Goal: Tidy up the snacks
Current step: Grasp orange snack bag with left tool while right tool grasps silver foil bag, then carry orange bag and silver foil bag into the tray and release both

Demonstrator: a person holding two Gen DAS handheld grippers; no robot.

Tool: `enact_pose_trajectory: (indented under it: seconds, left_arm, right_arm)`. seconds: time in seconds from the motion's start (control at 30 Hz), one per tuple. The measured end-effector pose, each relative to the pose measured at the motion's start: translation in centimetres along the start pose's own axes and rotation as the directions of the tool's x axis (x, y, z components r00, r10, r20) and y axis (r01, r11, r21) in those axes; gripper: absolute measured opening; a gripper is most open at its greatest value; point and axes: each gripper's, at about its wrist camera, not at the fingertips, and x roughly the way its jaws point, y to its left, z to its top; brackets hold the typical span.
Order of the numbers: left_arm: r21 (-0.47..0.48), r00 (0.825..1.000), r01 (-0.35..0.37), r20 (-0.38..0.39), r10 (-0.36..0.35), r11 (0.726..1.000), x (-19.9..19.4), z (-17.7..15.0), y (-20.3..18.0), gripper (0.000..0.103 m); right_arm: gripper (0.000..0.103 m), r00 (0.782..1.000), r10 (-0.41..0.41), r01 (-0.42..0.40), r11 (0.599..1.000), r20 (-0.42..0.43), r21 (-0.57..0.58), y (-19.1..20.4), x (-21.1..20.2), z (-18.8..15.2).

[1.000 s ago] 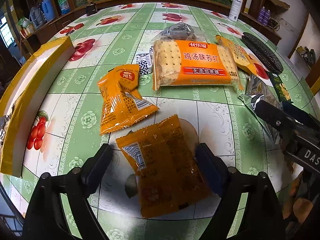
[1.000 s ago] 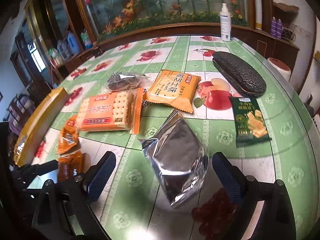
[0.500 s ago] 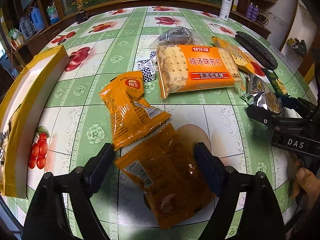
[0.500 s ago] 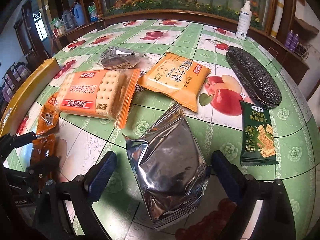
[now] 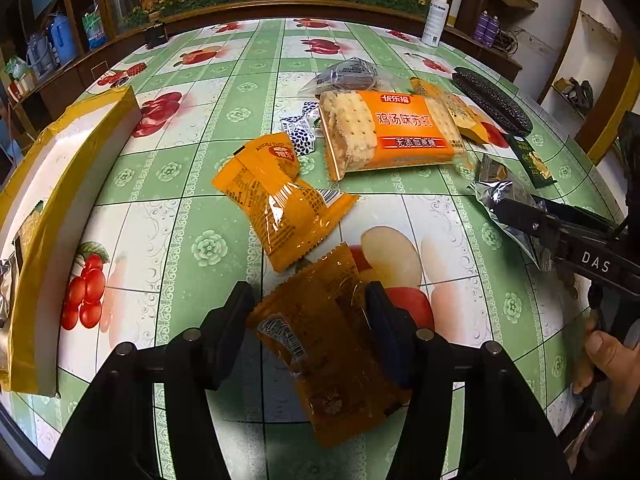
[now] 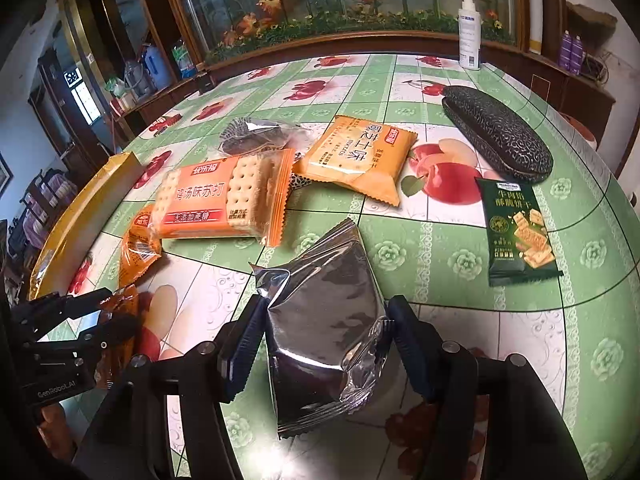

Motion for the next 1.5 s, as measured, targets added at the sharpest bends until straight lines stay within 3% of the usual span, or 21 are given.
enact_pose_trajectory:
  seconds: [0.17, 0.47, 0.87, 1.5]
  left_arm:
    - [-0.029, 1.0, 0.024, 0.003, -0.024, 0.999, -0.9, -0.7, 1.1, 0.056]
    - [-0.024, 0.993, -0.062, 0.096, 0.064, 0.998, -3.9, -0.8, 2.6, 0.056]
    - [-0.114, 0.98, -0.133, 0.137, 0.148, 0.985, -5.6, -1.2, 7.4, 0.056]
    - [-0.302, 0.951, -0.202, 0.167, 0.26, 0.932, -7.8, -1.9, 17.1, 0.056]
  right_arm:
    - [0.064, 0.998, 0.052, -0.053, 0.998, 0.021, 0.039, 0.0, -1.0, -0.4]
    - [0.064, 0.992, 0.107, -0.108, 0.994, 0.06, 0.016, 2.7, -2.9, 0.1]
    - [0.064, 0.978, 0.201, -0.197, 0.978, 0.053, -0.074, 9.1, -2.6, 1.3]
    - [0.064, 0.917, 0.397, -0.392, 0.894, -0.022, -0.218, 22.9, 0.3, 4.1]
